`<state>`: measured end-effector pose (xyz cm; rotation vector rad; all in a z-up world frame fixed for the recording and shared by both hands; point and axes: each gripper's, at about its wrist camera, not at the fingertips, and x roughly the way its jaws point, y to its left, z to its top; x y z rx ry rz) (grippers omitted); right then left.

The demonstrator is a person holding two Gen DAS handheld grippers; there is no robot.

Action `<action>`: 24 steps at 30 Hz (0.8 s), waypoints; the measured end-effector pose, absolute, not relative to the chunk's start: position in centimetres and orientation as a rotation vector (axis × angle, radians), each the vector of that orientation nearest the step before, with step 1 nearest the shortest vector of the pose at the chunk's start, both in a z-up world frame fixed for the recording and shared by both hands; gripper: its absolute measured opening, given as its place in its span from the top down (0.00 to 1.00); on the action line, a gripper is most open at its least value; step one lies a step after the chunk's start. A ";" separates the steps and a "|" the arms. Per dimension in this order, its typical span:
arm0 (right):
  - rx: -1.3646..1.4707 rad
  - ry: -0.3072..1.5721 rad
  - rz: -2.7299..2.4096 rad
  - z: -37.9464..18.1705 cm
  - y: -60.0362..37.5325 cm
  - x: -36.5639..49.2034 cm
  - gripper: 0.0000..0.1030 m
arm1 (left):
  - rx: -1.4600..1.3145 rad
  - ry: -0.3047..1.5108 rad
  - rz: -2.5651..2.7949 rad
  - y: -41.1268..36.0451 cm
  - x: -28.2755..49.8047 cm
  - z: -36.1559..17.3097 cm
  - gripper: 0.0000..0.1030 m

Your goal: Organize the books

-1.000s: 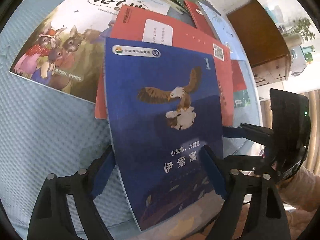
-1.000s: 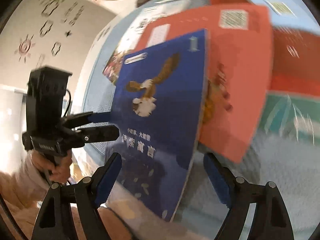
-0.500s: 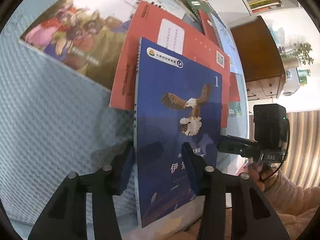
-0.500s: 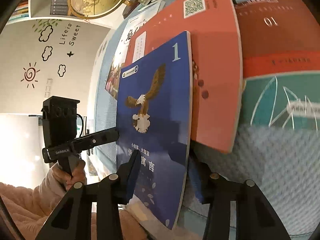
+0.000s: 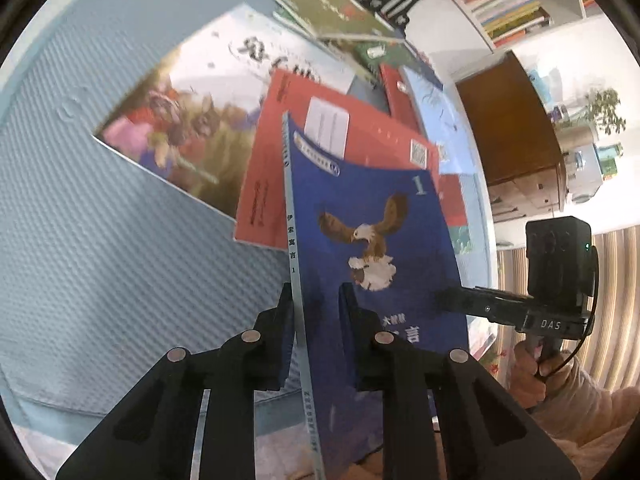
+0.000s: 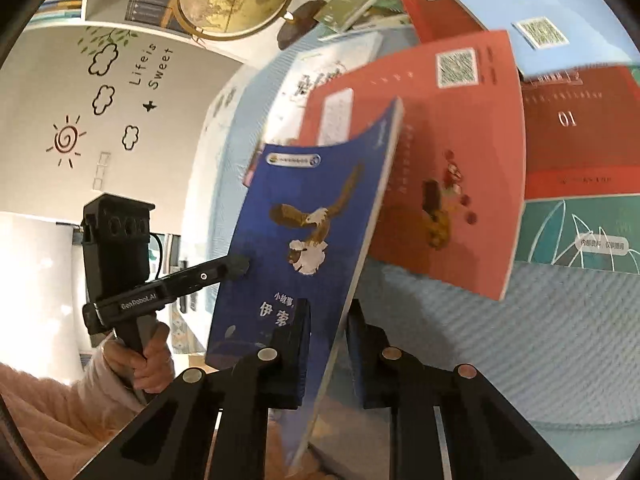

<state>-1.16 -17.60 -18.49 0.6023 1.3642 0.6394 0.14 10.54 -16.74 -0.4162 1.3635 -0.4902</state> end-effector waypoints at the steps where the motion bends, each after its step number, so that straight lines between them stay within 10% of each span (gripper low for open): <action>1: 0.609 1.368 0.628 -18.0 -17.4 -1.0 0.82 | -0.417 1.356 -0.478 10.8 0.2 -16.2 0.84; 24: 0.486 1.281 0.839 -13.4 0.9 5.4 0.82 | -0.385 1.163 -0.209 28.3 2.7 -11.2 0.83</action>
